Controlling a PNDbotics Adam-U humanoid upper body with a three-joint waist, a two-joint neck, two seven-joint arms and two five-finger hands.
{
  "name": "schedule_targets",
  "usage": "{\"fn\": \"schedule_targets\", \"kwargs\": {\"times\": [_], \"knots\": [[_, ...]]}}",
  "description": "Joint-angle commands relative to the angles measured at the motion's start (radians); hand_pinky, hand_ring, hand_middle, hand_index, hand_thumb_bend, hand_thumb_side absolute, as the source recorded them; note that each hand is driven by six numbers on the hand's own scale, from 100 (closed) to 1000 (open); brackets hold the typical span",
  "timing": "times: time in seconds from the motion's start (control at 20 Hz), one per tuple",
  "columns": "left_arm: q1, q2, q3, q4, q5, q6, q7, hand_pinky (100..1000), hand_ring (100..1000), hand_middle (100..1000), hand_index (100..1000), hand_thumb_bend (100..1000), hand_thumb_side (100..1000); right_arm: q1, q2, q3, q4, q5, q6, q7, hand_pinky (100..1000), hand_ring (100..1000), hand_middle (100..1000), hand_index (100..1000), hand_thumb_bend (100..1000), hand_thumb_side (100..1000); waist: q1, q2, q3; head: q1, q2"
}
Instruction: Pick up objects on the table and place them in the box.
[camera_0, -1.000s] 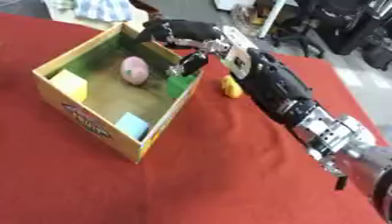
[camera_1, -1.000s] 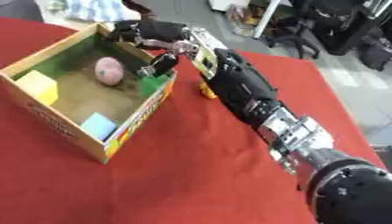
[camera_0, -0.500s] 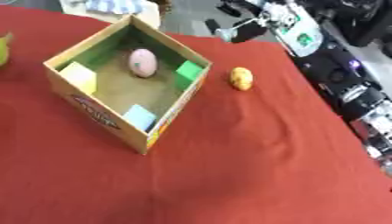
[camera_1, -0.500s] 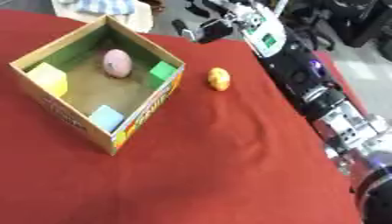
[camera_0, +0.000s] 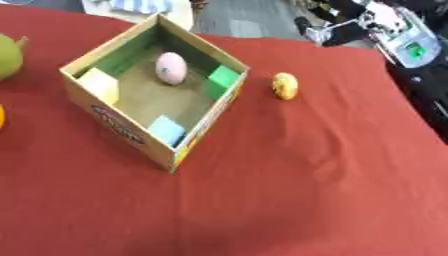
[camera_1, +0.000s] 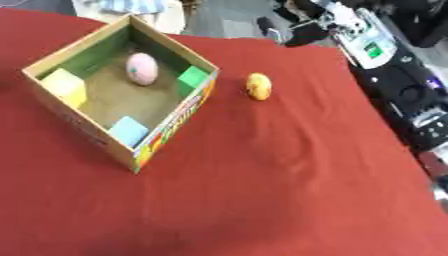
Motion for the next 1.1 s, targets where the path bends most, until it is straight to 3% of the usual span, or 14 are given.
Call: {"fn": "schedule_targets", "kwargs": {"times": [0.05,0.4,0.65,1.1], "knots": [[-0.007,0.023,0.012,-0.015,-0.01,-0.001,0.006,836,809,776,794,100,580,0.013,-0.034,-0.018,0.004,0.062,-0.192,0.16,1000,100,831,957,100,113,0.025,-0.029,-0.004,0.005,0.001],[-0.013,0.019,0.005,-0.015,-0.019,-0.003,0.001,836,811,778,794,100,594,0.031,-0.011,0.017,0.029,0.234,-0.192,0.064,1000,100,834,965,100,100,0.022,-0.017,0.002,-0.007,-0.006],[-0.018,0.017,0.003,-0.015,-0.027,0.001,0.0,837,811,779,794,100,582,0.028,0.006,0.031,0.065,0.337,-0.192,-0.007,1000,100,835,968,100,145,0.011,-0.006,0.01,-0.011,-0.011],[-0.012,0.011,-0.003,-0.015,-0.058,0.006,0.002,838,813,782,793,100,584,0.039,0.029,0.058,0.111,0.571,-0.192,-0.209,1000,100,838,973,100,173,-0.003,0.018,0.015,-0.017,-0.016]]}}
